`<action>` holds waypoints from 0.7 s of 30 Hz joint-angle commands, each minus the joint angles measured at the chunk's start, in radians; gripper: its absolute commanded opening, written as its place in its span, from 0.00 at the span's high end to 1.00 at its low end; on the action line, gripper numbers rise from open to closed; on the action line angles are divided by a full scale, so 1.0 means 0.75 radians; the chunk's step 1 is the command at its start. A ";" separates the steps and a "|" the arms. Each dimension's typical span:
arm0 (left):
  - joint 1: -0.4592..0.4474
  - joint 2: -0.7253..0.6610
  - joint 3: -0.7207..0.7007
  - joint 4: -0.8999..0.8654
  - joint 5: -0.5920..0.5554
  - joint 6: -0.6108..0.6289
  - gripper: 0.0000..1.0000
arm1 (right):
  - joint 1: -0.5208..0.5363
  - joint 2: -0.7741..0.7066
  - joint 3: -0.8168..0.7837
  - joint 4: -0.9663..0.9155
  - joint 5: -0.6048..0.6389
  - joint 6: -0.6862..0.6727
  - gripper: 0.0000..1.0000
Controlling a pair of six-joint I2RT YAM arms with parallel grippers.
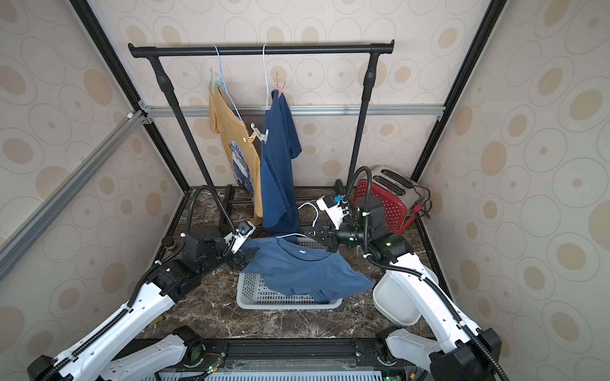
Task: Remove the clothespins securing t-shirts to the hanger
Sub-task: Remove the T-shirt from the hanger.
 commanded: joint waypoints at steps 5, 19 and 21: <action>0.148 0.004 0.044 -0.054 0.294 0.110 0.16 | 0.006 -0.038 0.095 -0.076 -0.065 -0.096 1.00; 0.168 0.099 0.068 -0.072 0.370 0.149 0.55 | 0.005 -0.034 0.144 -0.058 -0.077 -0.107 1.00; 0.170 0.095 0.067 -0.050 0.361 0.129 0.66 | 0.006 -0.035 0.148 -0.074 -0.068 -0.122 1.00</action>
